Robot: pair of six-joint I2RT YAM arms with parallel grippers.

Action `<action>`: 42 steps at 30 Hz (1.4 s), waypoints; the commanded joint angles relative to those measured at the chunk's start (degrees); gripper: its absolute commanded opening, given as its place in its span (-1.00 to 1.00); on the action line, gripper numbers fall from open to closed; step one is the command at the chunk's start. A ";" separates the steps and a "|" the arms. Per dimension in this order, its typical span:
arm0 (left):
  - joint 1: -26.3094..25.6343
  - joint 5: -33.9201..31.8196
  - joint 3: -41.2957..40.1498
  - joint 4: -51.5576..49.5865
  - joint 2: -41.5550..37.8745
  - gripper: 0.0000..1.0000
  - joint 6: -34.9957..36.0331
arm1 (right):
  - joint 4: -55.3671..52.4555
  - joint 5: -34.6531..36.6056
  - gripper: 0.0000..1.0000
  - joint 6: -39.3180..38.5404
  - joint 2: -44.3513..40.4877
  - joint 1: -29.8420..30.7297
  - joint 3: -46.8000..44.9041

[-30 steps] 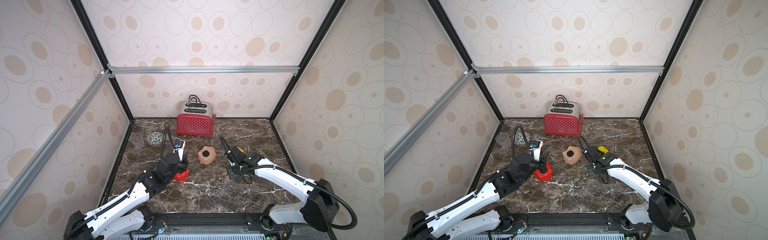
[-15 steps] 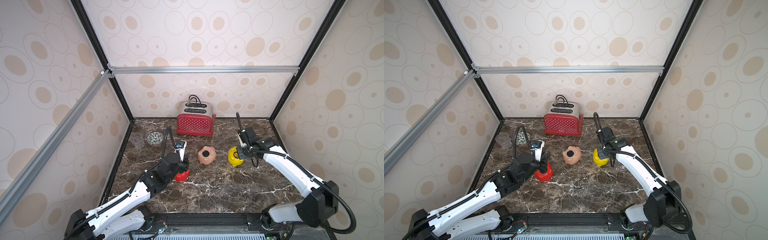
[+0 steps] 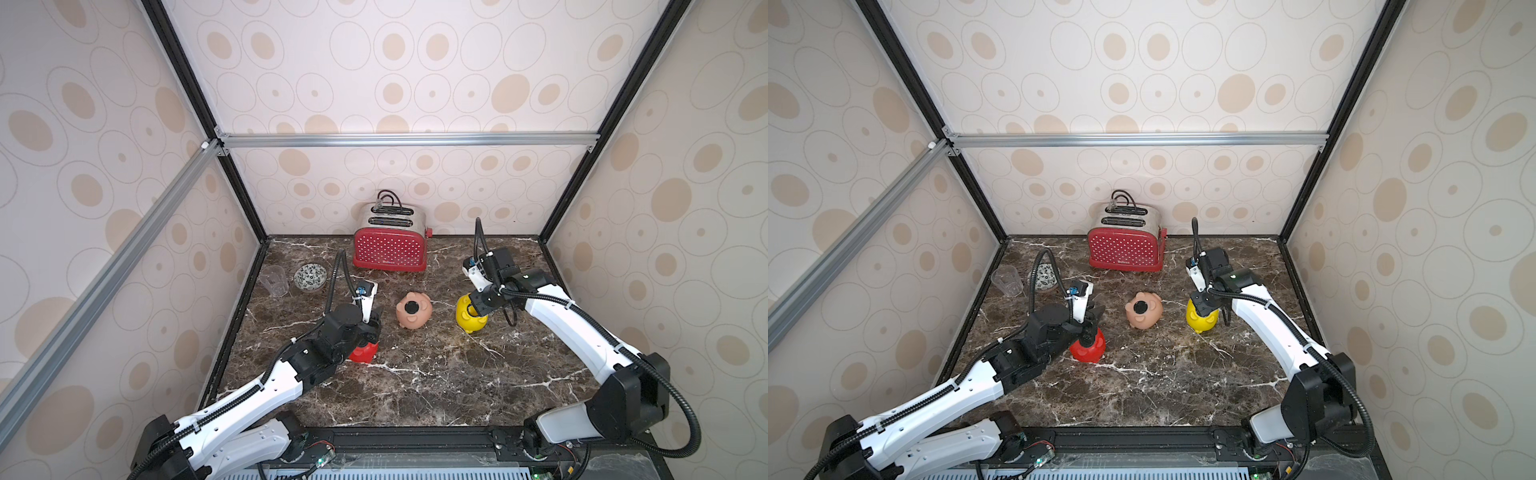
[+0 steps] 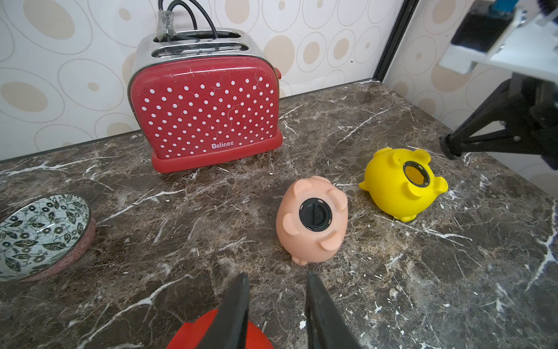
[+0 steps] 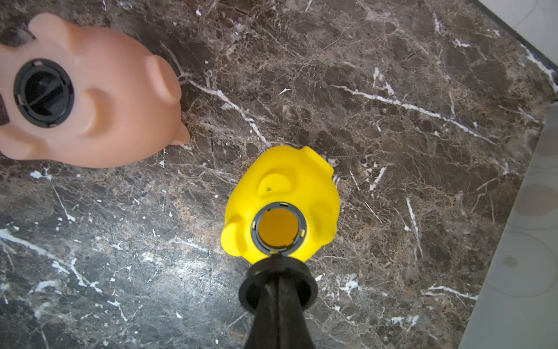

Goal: Close piggy banks
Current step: Insert the knob into the piggy bank.

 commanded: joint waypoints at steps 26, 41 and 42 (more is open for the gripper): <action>0.41 0.08 0.70 0.88 -0.89 -0.35 0.93 | -3.17 -1.21 -1.00 -9.07 11.04 -2.67 4.90; 0.44 -0.76 0.66 0.68 -0.75 -0.34 0.86 | -2.91 -1.87 -1.00 -9.85 13.28 -2.63 5.43; 0.41 -0.80 0.63 0.69 -0.90 -0.34 0.87 | -2.88 -1.68 -1.00 -9.93 13.33 -2.62 5.29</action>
